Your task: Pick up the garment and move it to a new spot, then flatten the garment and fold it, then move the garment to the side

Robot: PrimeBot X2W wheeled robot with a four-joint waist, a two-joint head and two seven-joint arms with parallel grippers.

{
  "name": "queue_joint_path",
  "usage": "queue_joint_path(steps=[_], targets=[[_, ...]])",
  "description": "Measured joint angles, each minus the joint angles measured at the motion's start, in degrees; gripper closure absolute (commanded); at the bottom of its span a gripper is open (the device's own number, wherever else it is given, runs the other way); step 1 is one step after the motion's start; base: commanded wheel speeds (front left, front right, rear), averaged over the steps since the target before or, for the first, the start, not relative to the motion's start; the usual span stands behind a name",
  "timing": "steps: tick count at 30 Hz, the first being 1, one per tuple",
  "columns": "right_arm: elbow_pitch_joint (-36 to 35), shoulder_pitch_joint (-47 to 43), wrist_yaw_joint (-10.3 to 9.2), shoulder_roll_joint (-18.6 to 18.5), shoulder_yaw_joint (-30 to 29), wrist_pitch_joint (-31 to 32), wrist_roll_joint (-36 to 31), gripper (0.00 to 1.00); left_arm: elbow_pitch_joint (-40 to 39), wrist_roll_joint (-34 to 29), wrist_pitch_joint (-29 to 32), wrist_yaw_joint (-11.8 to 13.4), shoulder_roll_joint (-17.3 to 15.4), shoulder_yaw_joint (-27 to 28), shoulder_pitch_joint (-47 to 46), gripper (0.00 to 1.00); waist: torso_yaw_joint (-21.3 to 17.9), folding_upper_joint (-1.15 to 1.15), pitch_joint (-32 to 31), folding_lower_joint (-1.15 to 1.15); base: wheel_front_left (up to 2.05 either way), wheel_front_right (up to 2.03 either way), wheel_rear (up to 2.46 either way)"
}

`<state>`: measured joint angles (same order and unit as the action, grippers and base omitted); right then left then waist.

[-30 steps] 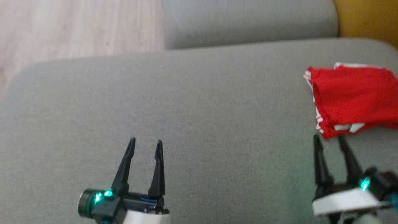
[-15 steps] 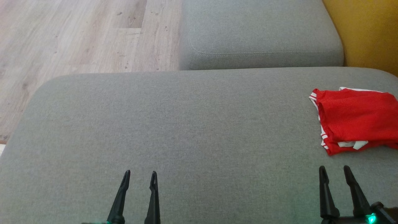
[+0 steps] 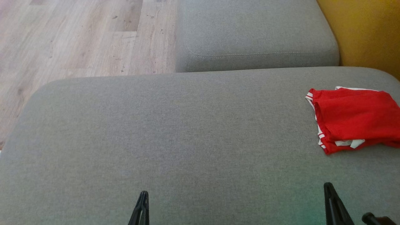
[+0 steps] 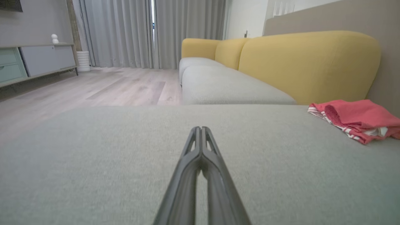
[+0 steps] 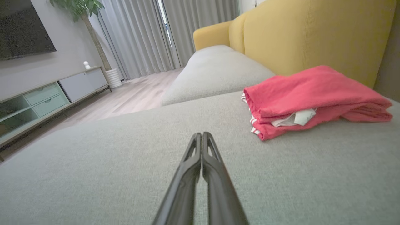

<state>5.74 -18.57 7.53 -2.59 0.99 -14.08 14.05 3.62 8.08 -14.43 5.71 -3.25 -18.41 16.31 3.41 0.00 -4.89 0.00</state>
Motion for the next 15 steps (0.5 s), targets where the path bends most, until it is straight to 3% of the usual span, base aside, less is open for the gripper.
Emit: queue_joint_path(steps=[15], targets=[[0.91,0.53,0.00,-0.01,-0.05,1.93,9.44,1.00,1.25,10.20,1.51,-1.24,-0.32,1.52,-1.37,1.00,-0.38,0.00,0.59,0.00,0.00,0.00,0.00]])
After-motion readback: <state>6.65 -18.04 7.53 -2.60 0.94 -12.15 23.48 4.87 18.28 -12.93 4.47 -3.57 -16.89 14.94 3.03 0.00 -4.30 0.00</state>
